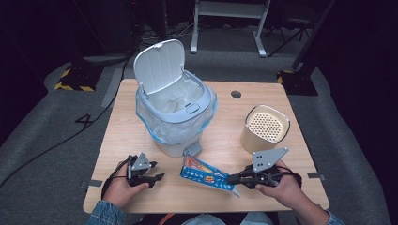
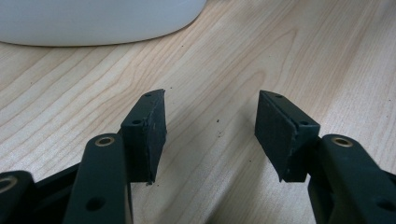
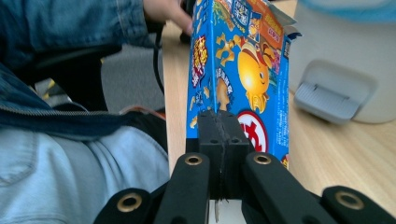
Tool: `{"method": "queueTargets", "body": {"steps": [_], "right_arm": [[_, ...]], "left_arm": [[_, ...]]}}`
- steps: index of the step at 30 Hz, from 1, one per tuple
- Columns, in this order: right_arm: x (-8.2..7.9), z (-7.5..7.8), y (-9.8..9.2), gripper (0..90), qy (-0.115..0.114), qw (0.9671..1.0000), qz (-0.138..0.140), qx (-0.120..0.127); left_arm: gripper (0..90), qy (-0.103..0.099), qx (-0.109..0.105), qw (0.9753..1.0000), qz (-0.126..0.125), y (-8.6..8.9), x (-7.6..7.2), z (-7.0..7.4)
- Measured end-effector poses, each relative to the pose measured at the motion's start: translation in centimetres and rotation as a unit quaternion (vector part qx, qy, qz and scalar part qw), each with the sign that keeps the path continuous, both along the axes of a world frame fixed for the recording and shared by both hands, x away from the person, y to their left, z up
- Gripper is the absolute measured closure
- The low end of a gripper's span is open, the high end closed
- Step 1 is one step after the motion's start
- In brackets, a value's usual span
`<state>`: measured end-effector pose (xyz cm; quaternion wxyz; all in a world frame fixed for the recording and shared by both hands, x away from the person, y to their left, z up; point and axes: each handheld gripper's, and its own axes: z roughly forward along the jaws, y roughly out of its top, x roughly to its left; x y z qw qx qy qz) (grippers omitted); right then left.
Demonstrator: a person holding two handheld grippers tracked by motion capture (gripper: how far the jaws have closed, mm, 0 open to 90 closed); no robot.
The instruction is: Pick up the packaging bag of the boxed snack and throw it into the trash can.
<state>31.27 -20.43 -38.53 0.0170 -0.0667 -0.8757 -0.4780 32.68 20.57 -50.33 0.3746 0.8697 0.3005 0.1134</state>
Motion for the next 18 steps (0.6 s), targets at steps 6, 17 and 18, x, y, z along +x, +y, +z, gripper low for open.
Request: {"method": "queueTargets", "body": {"steps": [6, 17, 18], "right_arm": [[0.0, 1.9, -1.6, 90.0, 0.004, 0.9993, -0.015, 0.034], [0.2, 4.8, -4.1, 90.0, -0.016, 0.9974, -0.043, 0.054], [0.2, 5.2, -4.2, 90.0, -0.019, 0.9973, -0.046, 0.055]], "left_arm": [[43.7, 0.003, -0.002, 1.0000, 0.001, 0.0, 0.0, 0.0], [43.3, -0.001, 0.003, 1.0000, -0.002, -0.2, 0.2, 0.0], [43.3, -0.001, 0.003, 1.0000, -0.002, -0.2, 0.2, 0.0]]}}
